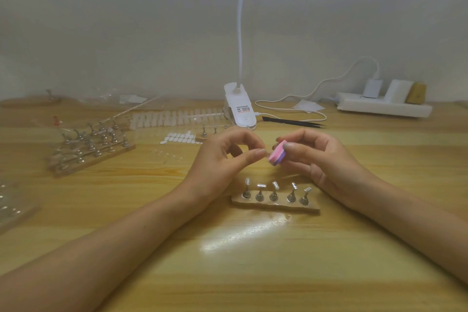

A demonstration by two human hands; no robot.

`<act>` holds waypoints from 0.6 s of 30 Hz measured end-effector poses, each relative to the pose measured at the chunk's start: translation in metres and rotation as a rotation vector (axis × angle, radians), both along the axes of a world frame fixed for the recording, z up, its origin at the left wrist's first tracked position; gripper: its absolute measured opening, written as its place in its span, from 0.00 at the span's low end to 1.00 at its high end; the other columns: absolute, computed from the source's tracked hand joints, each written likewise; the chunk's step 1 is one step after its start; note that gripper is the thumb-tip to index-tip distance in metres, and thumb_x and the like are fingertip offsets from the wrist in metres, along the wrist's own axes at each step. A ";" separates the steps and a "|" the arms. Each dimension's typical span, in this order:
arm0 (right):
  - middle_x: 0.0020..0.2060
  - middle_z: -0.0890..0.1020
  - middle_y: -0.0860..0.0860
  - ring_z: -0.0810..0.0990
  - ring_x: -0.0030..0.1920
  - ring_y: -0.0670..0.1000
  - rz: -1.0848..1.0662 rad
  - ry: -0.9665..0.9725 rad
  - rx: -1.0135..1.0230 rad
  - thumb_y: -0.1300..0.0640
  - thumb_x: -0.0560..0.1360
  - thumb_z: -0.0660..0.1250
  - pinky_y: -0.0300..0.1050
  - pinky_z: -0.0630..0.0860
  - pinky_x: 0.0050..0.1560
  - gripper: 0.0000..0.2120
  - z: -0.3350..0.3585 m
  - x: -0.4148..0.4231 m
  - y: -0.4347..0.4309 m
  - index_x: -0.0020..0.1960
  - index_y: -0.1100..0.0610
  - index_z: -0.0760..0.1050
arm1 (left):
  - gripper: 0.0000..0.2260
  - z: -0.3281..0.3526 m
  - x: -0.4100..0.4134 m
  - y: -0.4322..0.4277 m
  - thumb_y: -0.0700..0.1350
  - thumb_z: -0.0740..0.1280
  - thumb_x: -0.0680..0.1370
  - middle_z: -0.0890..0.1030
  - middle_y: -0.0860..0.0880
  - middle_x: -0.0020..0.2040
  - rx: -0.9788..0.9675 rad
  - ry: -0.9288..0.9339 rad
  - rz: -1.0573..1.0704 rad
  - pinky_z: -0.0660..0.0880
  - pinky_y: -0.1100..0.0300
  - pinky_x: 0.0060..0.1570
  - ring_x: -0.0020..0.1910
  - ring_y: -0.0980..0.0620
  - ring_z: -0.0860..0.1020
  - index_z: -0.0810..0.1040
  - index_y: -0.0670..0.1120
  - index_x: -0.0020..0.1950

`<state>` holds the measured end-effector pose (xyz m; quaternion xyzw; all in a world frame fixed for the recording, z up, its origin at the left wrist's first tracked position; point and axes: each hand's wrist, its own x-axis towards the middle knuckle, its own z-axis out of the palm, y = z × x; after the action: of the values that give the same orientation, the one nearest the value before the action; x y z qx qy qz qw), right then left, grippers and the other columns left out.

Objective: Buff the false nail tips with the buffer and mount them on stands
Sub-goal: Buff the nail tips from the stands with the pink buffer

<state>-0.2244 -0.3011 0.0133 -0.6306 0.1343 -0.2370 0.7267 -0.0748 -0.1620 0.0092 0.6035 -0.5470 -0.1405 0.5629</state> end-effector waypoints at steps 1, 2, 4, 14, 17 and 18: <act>0.48 0.86 0.60 0.86 0.49 0.56 0.053 0.021 -0.036 0.59 0.70 0.75 0.43 0.82 0.49 0.10 0.000 0.000 0.001 0.50 0.60 0.82 | 0.05 0.000 0.000 0.000 0.41 0.72 0.76 0.81 0.56 0.40 -0.001 0.002 -0.008 0.70 0.71 0.41 0.37 0.63 0.75 0.81 0.49 0.41; 0.48 0.85 0.60 0.86 0.49 0.57 0.088 0.042 -0.069 0.59 0.70 0.76 0.45 0.82 0.50 0.09 0.000 -0.001 0.003 0.49 0.59 0.83 | 0.05 0.000 0.000 0.000 0.41 0.72 0.76 0.81 0.55 0.41 0.001 -0.006 -0.019 0.70 0.69 0.41 0.37 0.62 0.75 0.81 0.48 0.41; 0.49 0.85 0.60 0.86 0.49 0.57 0.054 0.043 -0.070 0.59 0.70 0.75 0.45 0.82 0.50 0.10 0.000 0.000 0.004 0.50 0.60 0.82 | 0.05 0.000 -0.001 0.000 0.41 0.72 0.76 0.81 0.52 0.41 0.004 -0.017 -0.032 0.71 0.68 0.41 0.37 0.62 0.75 0.81 0.49 0.41; 0.47 0.86 0.59 0.86 0.48 0.55 -0.047 0.006 0.001 0.59 0.69 0.73 0.42 0.82 0.47 0.12 -0.001 0.001 0.001 0.51 0.61 0.80 | 0.05 0.000 -0.002 0.001 0.41 0.73 0.75 0.82 0.51 0.43 0.000 -0.032 -0.001 0.72 0.69 0.41 0.38 0.62 0.76 0.82 0.49 0.41; 0.48 0.86 0.60 0.86 0.49 0.57 0.060 0.048 -0.067 0.56 0.68 0.75 0.44 0.82 0.49 0.09 0.000 0.000 0.005 0.47 0.57 0.83 | 0.04 0.000 -0.002 0.001 0.41 0.73 0.75 0.82 0.51 0.42 0.010 -0.042 0.001 0.72 0.69 0.40 0.37 0.62 0.76 0.82 0.47 0.41; 0.48 0.86 0.60 0.86 0.49 0.57 0.056 0.057 -0.083 0.56 0.68 0.75 0.44 0.82 0.49 0.08 0.000 0.000 0.006 0.46 0.56 0.84 | 0.04 0.001 -0.002 0.001 0.41 0.73 0.75 0.82 0.51 0.42 0.013 -0.051 -0.005 0.72 0.68 0.40 0.38 0.62 0.76 0.82 0.47 0.41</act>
<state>-0.2242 -0.2956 0.0132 -0.6702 0.1274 -0.2036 0.7023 -0.0766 -0.1613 0.0098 0.6093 -0.5617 -0.1299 0.5444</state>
